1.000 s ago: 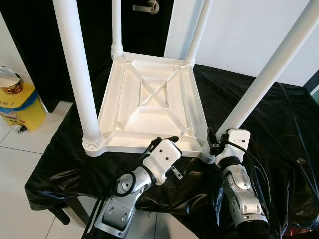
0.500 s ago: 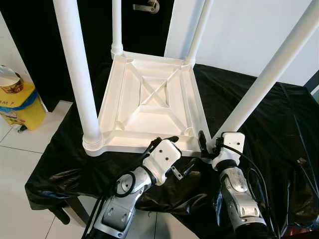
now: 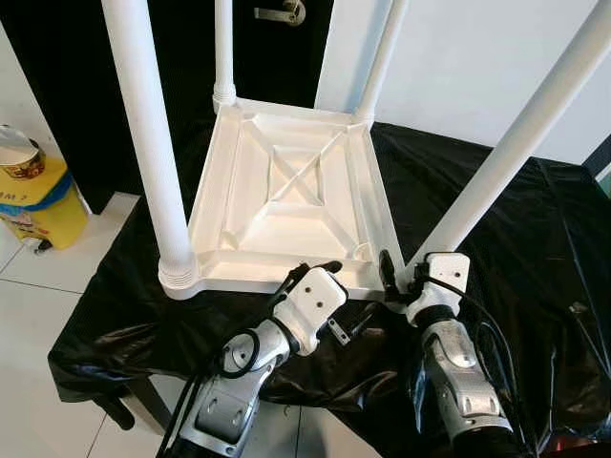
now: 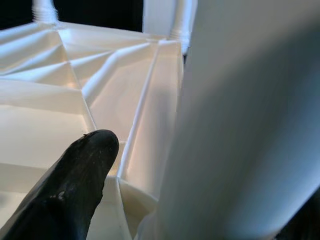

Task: Building children table

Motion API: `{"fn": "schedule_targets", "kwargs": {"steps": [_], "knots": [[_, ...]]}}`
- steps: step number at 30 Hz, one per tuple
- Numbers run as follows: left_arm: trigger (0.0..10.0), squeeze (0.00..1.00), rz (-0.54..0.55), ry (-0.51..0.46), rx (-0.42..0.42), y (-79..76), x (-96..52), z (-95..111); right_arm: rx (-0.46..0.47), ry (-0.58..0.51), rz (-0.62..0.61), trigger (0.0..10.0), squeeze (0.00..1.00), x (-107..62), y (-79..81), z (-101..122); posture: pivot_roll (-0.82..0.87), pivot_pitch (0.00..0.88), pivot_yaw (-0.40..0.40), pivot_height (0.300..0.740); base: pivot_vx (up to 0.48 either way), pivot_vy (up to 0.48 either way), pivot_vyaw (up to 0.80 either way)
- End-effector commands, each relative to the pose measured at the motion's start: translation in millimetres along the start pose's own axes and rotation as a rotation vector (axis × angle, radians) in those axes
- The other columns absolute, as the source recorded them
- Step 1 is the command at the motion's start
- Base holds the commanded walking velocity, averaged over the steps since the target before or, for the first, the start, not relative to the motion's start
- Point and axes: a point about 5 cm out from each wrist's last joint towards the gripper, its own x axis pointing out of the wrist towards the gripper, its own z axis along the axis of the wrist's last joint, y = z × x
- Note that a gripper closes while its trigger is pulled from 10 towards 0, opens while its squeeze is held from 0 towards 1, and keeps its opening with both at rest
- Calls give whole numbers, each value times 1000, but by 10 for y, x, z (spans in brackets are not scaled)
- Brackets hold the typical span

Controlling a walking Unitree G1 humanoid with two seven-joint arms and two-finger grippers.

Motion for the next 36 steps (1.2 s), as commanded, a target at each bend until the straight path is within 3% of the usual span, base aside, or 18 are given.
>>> {"fn": "schedule_targets", "kwargs": {"steps": [1, 5, 11, 14, 16, 22, 23, 24, 25, 36], "knots": [[10000, 0, 64, 1, 4, -3, 21, 11, 3, -5, 40, 10000, 0, -23, -86, 29, 187, 36, -180, 740, 0, 0, 0], [10000, 0, 62, 2, 5, -4, 22, 10, -2, -7, 79, 10000, 0, -30, -153, 53, 187, 35, -177, 740, 0, 0, 0], [10000, 0, 44, 3, 8, -10, 20, 6, -46, -4, 257, 10000, 0, 21, -319, 133, 181, 28, -160, 740, 0, 0, 0], [10000, 0, 39, 4, 9, -13, 20, 5, -56, 0, 298, 10000, 0, 45, -330, 144, 179, 26, -155, 740, 0, 0, 0], [10000, 0, 27, 5, 13, -15, 21, 5, -80, 21, 393, 10000, 0, 105, -338, 150, 178, 22, -148, 740, 0, 0, 0], [10000, 0, 23, 4, 16, -8, 26, 13, -101, 46, 459, 10000, 0, 165, -345, 146, 180, 17, -147, 740, 0, 0, 0], [10000, 0, 23, 3, 17, -8, 27, 13, -108, 56, 475, 7843, 0, 187, -342, 131, 189, 12, -151, 740, 0, 0, 0], [10000, 0, 23, 3, 17, -8, 27, 13, -108, 56, 475, 7843, 0, 187, -342, 131, 189, 12, -151, 740, 0, 0, 0], [10000, 0, 24, 3, 17, -12, 28, 13, -116, 69, 497, 0, 0, 210, -344, 103, 194, 10, -153, 740, 0, 0, 0], [10000, 0, 31, 5, 17, -22, 10, 10, -105, 93, 465, 0, 0, 165, -372, 20, 199, 9, -160, 740, 0, 0, 0]]}}
